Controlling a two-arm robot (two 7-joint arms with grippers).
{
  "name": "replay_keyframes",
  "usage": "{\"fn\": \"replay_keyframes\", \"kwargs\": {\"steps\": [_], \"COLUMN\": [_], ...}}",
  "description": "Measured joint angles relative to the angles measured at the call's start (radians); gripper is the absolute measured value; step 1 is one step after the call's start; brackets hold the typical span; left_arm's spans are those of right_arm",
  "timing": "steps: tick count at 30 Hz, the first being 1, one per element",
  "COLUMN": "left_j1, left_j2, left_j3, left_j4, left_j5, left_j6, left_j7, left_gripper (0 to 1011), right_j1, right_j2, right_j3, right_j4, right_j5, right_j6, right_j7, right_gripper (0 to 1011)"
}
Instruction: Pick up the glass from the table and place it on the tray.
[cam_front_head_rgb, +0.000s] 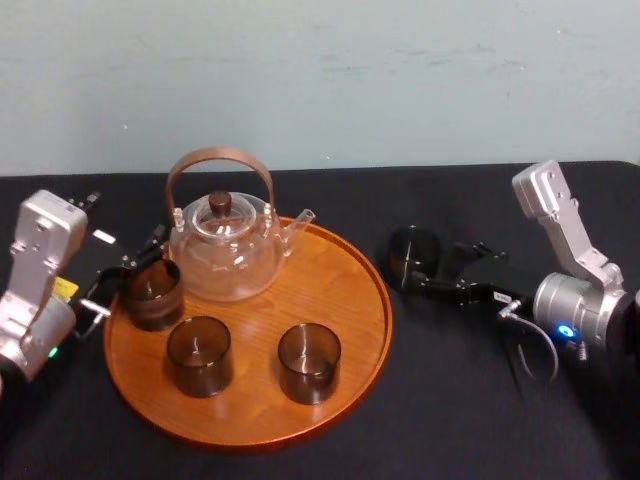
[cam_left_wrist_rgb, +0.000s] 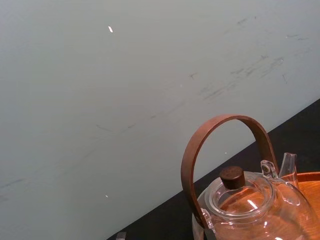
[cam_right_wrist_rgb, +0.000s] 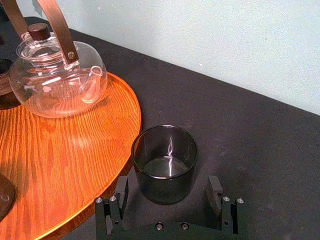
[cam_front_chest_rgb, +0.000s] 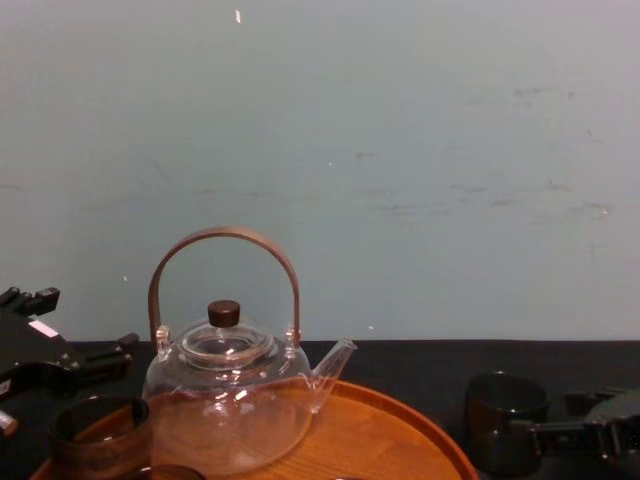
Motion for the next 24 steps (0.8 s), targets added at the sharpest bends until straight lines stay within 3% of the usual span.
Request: {"fn": "replay_keyframes", "kwargs": {"steps": [24], "left_j1": [0.000], "left_j2": [0.000], "left_j3": [0.000], "left_j4": [0.000], "left_j5": [0.000], "left_j6": [0.000], "left_j7": [0.000], "left_gripper": [1002], "right_j1": [0.090], "right_j2": [-0.076], "right_j3": [-0.017], "right_j4": [0.128], "right_j5": [-0.051], "right_j6": [-0.001], "right_j7": [0.019], "right_gripper": [1003]}}
